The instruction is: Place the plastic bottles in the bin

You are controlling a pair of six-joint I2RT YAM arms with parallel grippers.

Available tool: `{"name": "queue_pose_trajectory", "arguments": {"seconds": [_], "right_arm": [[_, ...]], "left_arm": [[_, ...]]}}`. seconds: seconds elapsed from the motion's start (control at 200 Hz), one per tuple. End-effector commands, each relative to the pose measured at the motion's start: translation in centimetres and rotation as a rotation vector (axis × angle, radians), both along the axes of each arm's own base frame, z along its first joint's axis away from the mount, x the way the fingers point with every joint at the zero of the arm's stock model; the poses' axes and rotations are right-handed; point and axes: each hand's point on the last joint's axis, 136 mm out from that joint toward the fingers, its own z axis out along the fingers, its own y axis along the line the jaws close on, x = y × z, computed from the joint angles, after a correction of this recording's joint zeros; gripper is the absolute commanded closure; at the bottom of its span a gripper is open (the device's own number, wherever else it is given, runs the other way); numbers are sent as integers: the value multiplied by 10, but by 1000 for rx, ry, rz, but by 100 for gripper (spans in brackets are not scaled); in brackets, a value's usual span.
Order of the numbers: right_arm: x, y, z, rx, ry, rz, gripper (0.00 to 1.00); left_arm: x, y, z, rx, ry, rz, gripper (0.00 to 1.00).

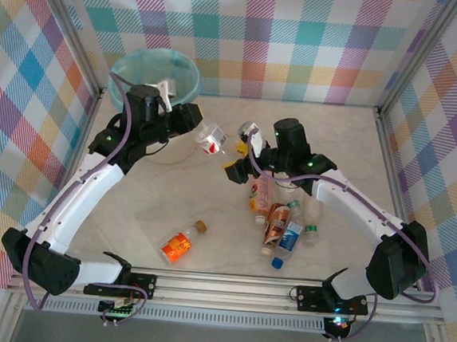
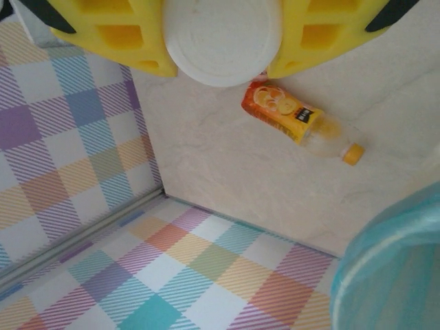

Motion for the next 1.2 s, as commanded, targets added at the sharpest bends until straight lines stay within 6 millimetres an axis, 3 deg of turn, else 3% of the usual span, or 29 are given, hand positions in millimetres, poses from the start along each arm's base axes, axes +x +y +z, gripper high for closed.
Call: {"name": "queue_pose_trajectory", "arguments": {"seconds": [0.0, 0.26, 0.44, 0.565, 0.685, 0.79, 0.975, 1.195], "right_arm": [[2, -3, 41, 37, -78, -31, 0], [14, -35, 82, 61, -156, -250, 0], [19, -50, 100, 83, -199, -344, 0], [14, -44, 105, 107, -171, -310, 0], [11, -38, 106, 131, -149, -282, 0], [12, -33, 105, 137, -134, -262, 0], [11, -30, 91, 99, -87, -243, 0], [10, -29, 66, 84, -21, -252, 0]], "left_arm": [[0, 12, 55, 24, -137, 38, 100], [6, 38, 139, 81, -319, 151, 100], [7, 82, 198, 203, -483, 348, 100], [19, 119, 214, 329, -519, 503, 100], [42, 146, 198, 405, -443, 565, 100], [67, 154, 173, 486, -390, 542, 100], [109, 144, 106, 591, -236, 390, 100], [126, 124, 50, 624, -139, 239, 100]]}}
